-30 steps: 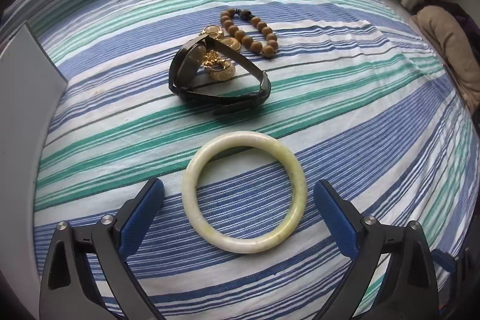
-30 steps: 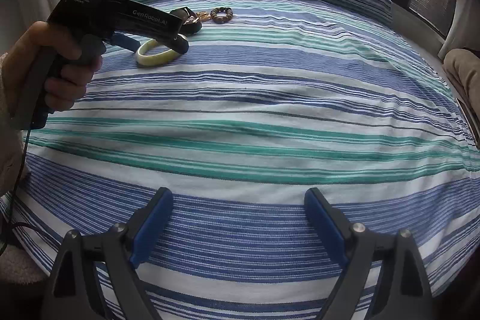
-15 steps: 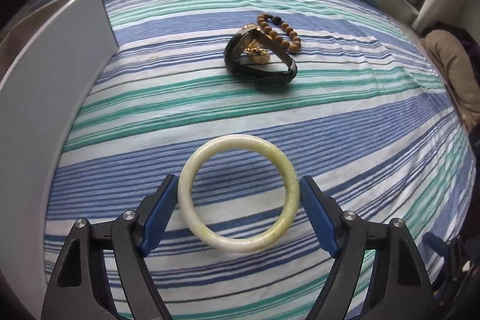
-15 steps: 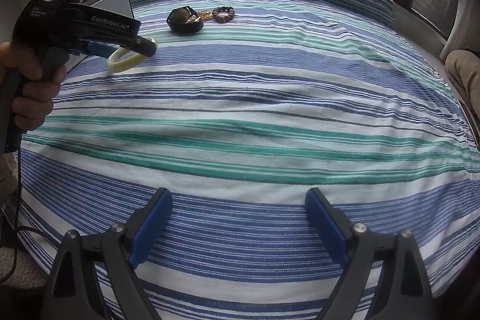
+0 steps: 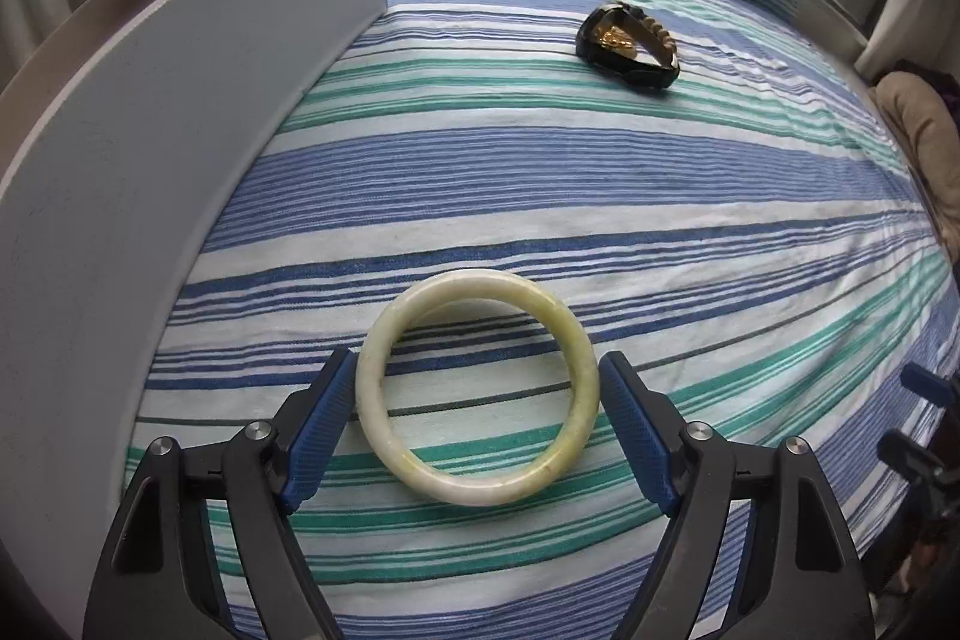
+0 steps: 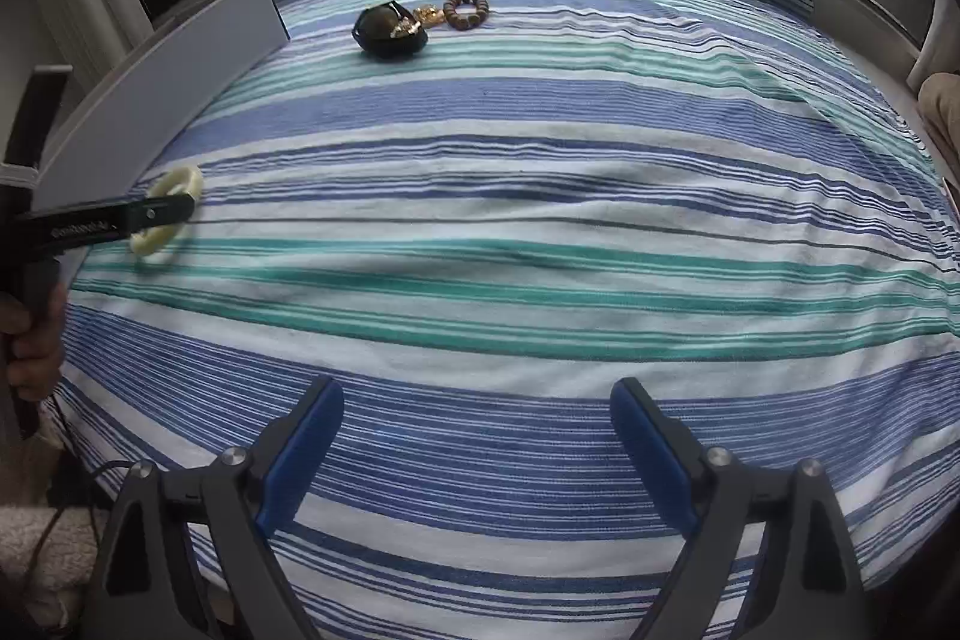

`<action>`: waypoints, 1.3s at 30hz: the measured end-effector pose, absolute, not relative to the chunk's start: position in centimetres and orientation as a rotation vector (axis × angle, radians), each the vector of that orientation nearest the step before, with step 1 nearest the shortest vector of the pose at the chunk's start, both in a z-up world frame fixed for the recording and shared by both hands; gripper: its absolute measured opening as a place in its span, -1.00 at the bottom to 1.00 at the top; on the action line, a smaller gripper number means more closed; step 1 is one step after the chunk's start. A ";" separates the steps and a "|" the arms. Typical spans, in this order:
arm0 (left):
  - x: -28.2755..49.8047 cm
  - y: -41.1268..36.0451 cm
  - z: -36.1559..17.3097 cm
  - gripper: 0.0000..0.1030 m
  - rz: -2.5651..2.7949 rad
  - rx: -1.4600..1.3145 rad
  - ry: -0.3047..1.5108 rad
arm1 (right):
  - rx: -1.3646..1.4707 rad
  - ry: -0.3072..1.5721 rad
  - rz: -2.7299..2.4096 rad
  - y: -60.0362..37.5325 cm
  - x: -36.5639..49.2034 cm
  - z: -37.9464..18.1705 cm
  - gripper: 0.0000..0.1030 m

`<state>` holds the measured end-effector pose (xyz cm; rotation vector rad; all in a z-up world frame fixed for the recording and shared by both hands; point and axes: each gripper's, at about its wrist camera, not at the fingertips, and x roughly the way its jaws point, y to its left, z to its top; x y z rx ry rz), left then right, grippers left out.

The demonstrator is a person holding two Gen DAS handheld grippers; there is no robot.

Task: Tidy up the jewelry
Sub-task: 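Grasp the black watch with the right gripper while the left holds the jade bangle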

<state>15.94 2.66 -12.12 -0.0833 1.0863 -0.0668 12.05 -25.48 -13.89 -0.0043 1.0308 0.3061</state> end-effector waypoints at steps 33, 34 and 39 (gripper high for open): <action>9.0 7.3 -10.3 0.61 -0.038 -0.264 1.017 | 0.436 1.148 0.432 -22.0 33.9 -14.7 -0.72; 8.9 7.2 -10.3 0.61 -0.042 -0.260 1.015 | 0.447 1.157 0.431 -22.7 32.6 -14.6 -0.72; 9.2 6.4 -10.6 0.68 -0.080 -0.230 1.018 | 0.424 1.190 0.383 -25.4 26.7 -15.0 -0.71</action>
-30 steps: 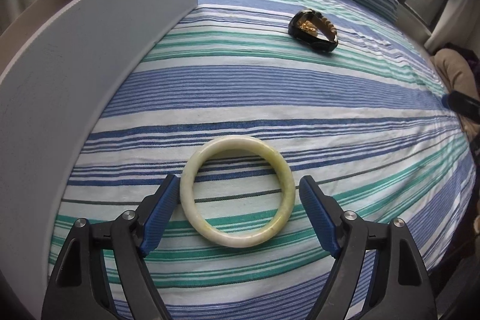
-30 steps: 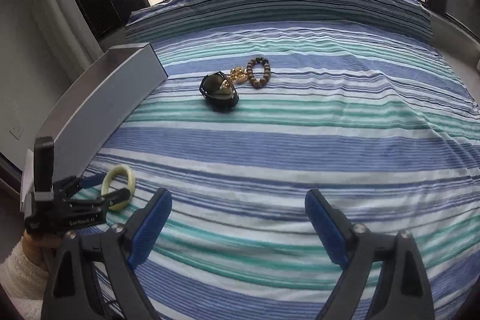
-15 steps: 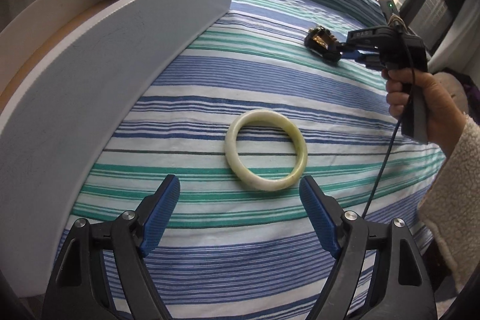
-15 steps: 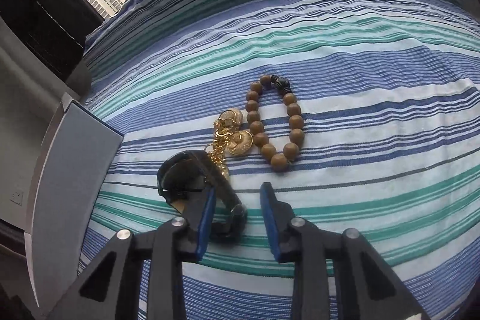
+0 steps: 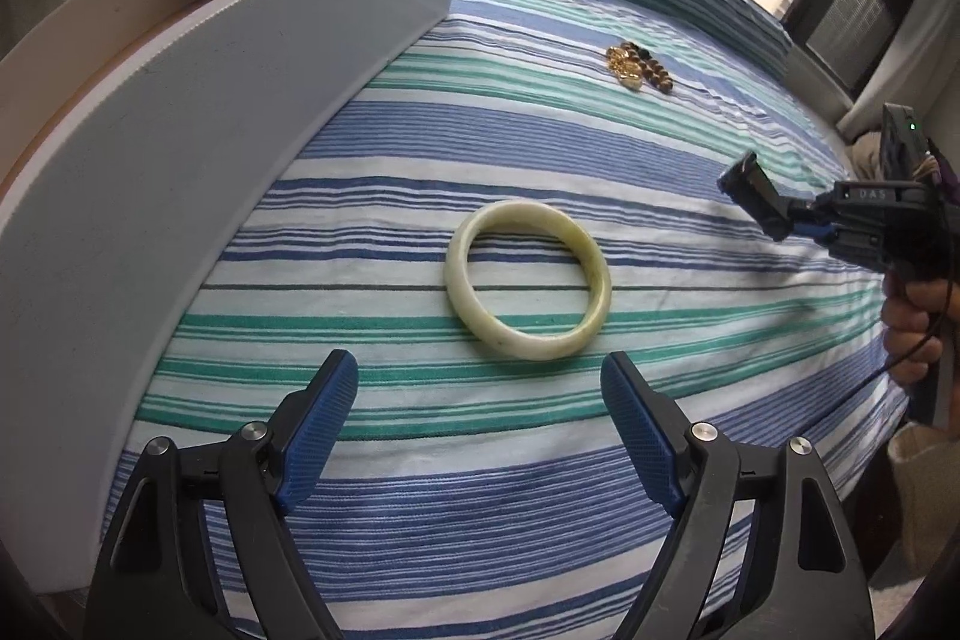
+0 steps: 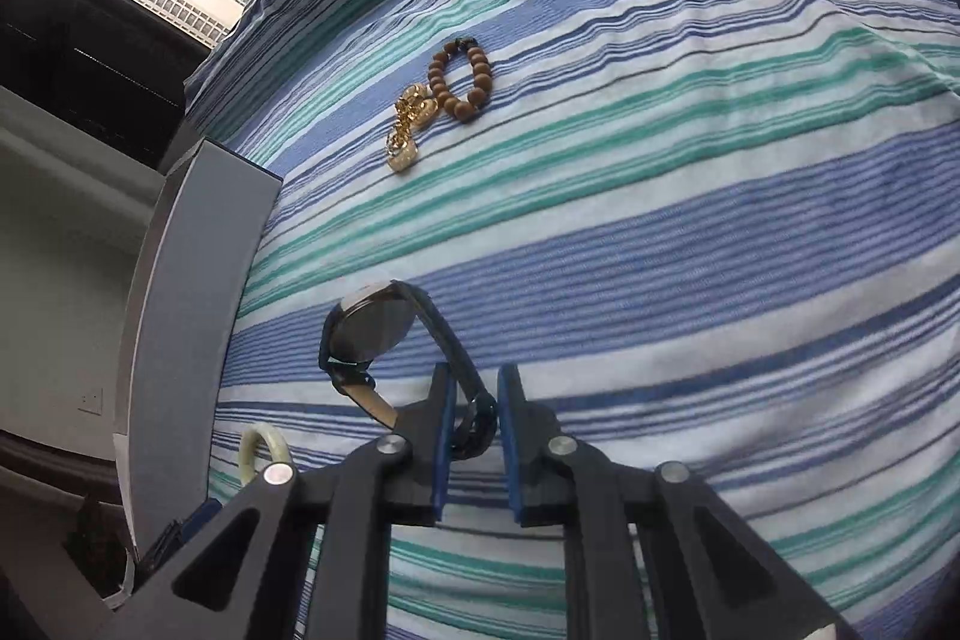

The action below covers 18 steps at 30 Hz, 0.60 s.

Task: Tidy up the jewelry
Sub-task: 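Grasp the black watch with the right gripper while the left holds the jade bangle, then lift both held pieces and carry them over the white box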

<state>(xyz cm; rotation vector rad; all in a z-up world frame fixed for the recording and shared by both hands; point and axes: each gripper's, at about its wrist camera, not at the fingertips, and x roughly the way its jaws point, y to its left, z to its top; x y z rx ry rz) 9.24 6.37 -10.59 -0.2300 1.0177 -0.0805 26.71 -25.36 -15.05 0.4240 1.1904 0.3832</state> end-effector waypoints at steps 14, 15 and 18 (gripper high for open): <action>14.1 2.0 -13.0 0.91 -0.088 0.012 1.046 | 0.172 1.137 0.401 -26.2 23.9 -13.9 0.05; 14.1 2.1 -13.0 0.91 -0.088 0.012 1.045 | 0.123 1.132 0.441 -25.5 23.5 -13.7 0.06; 14.2 2.0 -13.1 0.90 -0.084 0.022 1.041 | -0.030 1.130 0.546 -23.0 22.6 -13.7 0.26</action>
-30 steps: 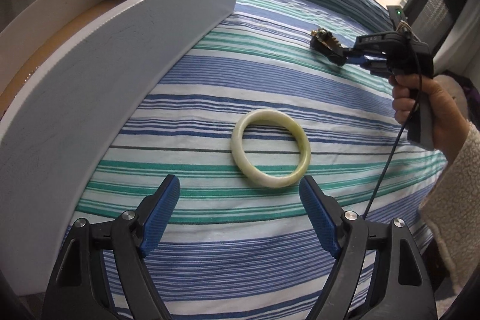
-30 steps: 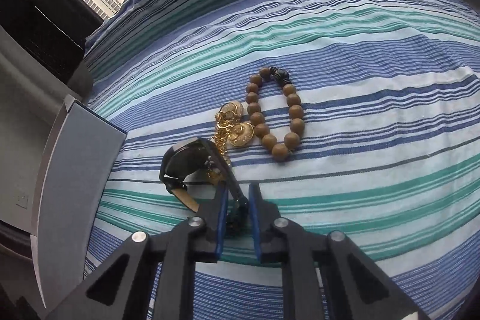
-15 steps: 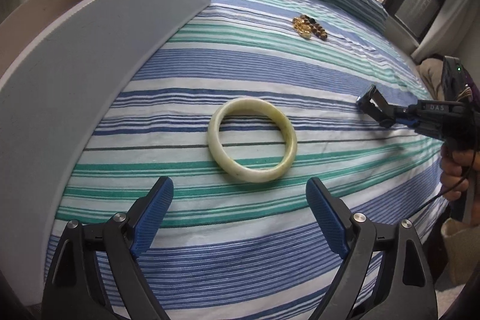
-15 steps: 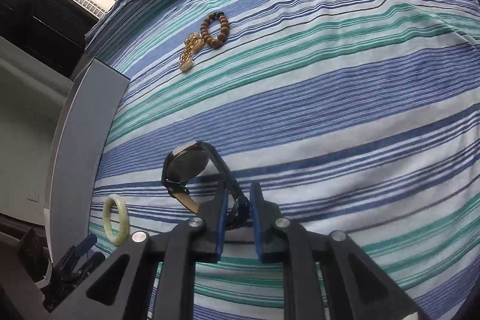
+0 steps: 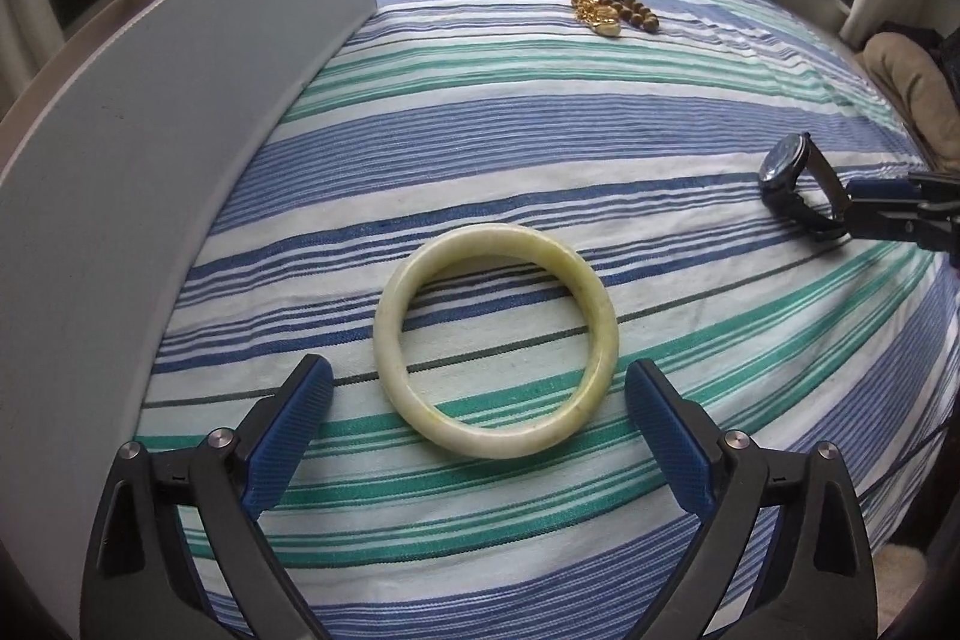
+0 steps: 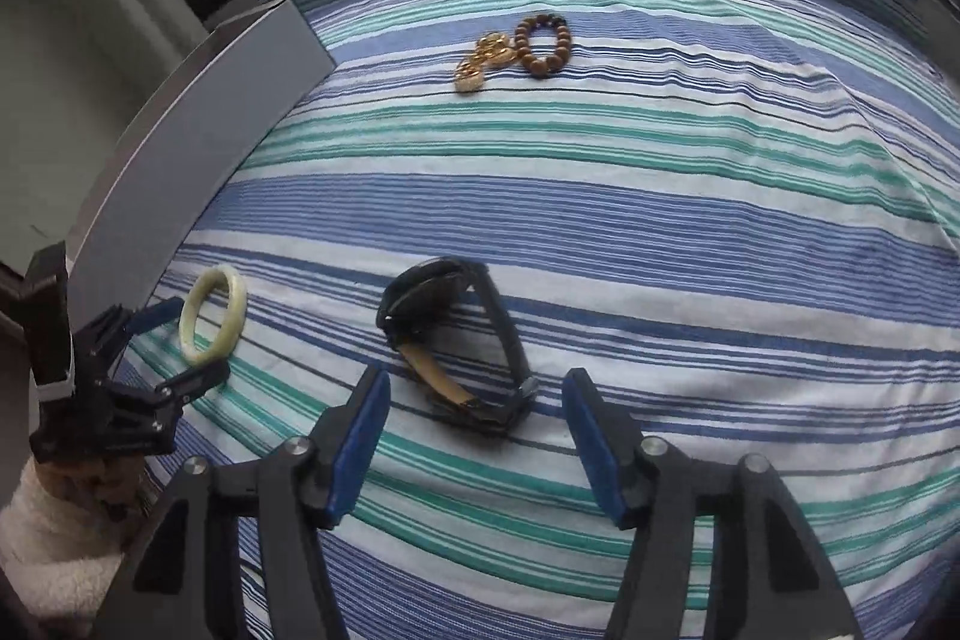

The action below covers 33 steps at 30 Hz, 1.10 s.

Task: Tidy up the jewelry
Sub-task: 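Lift both held pieces and carry them over the white box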

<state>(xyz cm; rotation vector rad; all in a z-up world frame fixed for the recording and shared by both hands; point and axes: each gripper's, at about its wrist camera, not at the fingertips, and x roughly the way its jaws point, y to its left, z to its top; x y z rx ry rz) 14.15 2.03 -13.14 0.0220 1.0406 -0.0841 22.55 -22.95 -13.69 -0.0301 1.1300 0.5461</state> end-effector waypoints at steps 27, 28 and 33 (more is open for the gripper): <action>6.0 8.9 3.2 0.57 -0.092 -0.208 0.802 | -0.042 0.930 0.760 -14.8 22.8 -4.0 -0.14; 5.6 10.1 4.1 0.57 -0.078 -0.211 0.791 | -0.043 0.916 0.790 -13.2 23.2 -3.1 -0.14; 6.5 17.6 5.1 0.57 0.068 -0.258 0.793 | -0.060 0.871 0.931 -3.8 24.8 0.1 -0.14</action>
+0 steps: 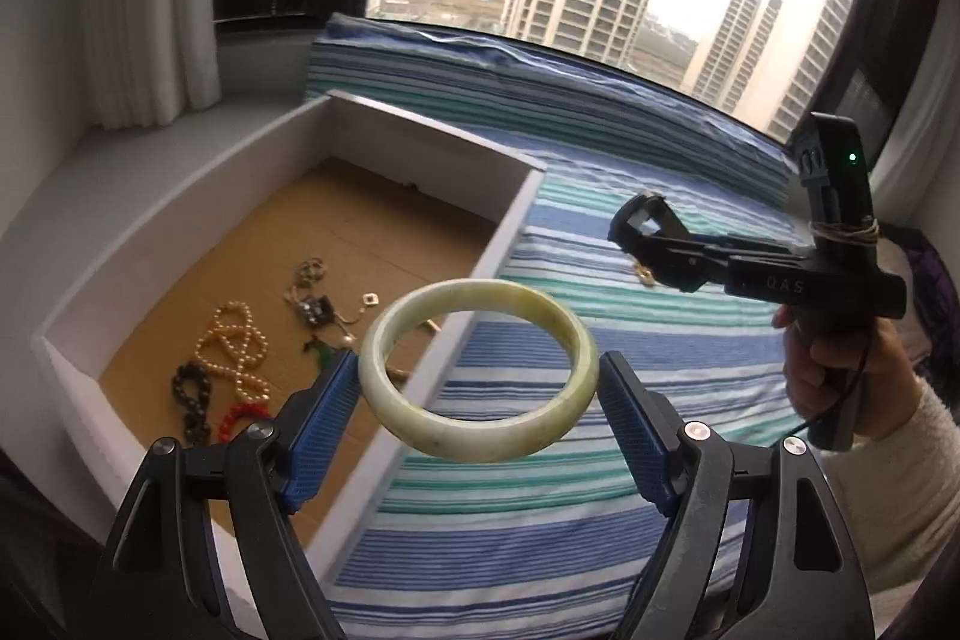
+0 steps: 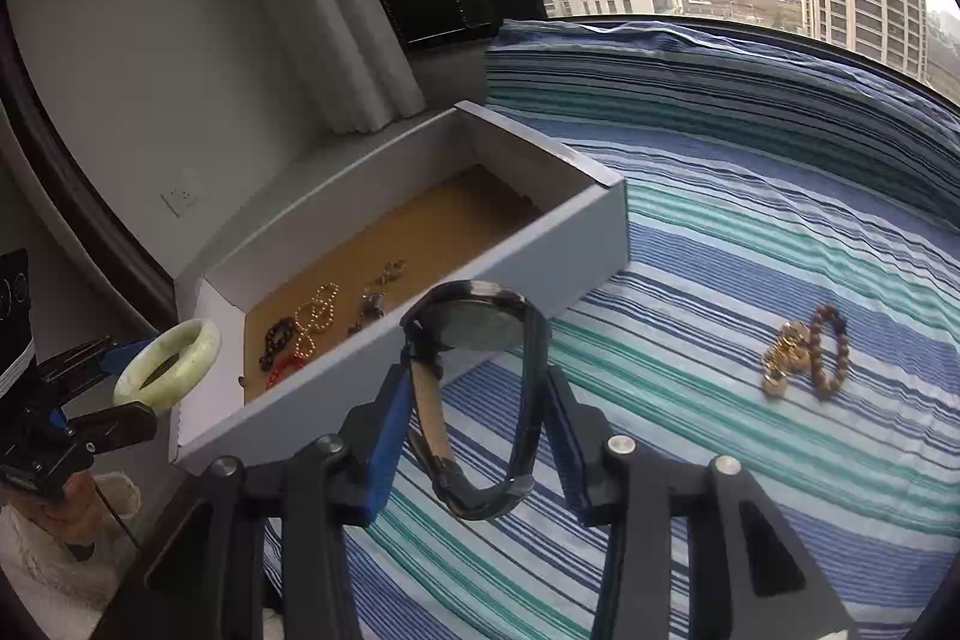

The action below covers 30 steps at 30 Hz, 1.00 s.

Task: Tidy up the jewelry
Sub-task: 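Lift both held pieces and carry them over the white box, then open both grippers to drop the bangle and watch into the box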

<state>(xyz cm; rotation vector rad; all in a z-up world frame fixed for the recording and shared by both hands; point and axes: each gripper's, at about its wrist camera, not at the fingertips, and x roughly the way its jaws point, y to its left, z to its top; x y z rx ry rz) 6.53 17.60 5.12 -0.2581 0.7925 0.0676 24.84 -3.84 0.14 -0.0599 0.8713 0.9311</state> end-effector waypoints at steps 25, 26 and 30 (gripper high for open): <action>12.0 28.7 -5.2 0.76 0.368 -0.357 0.997 | -0.147 0.996 0.878 13.7 33.6 -5.4 0.22; 11.6 28.2 -4.5 0.82 0.369 -0.344 0.976 | -0.151 0.973 0.874 12.8 33.1 -4.9 0.23; 9.8 25.3 -2.3 0.84 0.352 -0.298 0.910 | -0.189 0.886 0.850 9.0 30.3 -2.9 0.31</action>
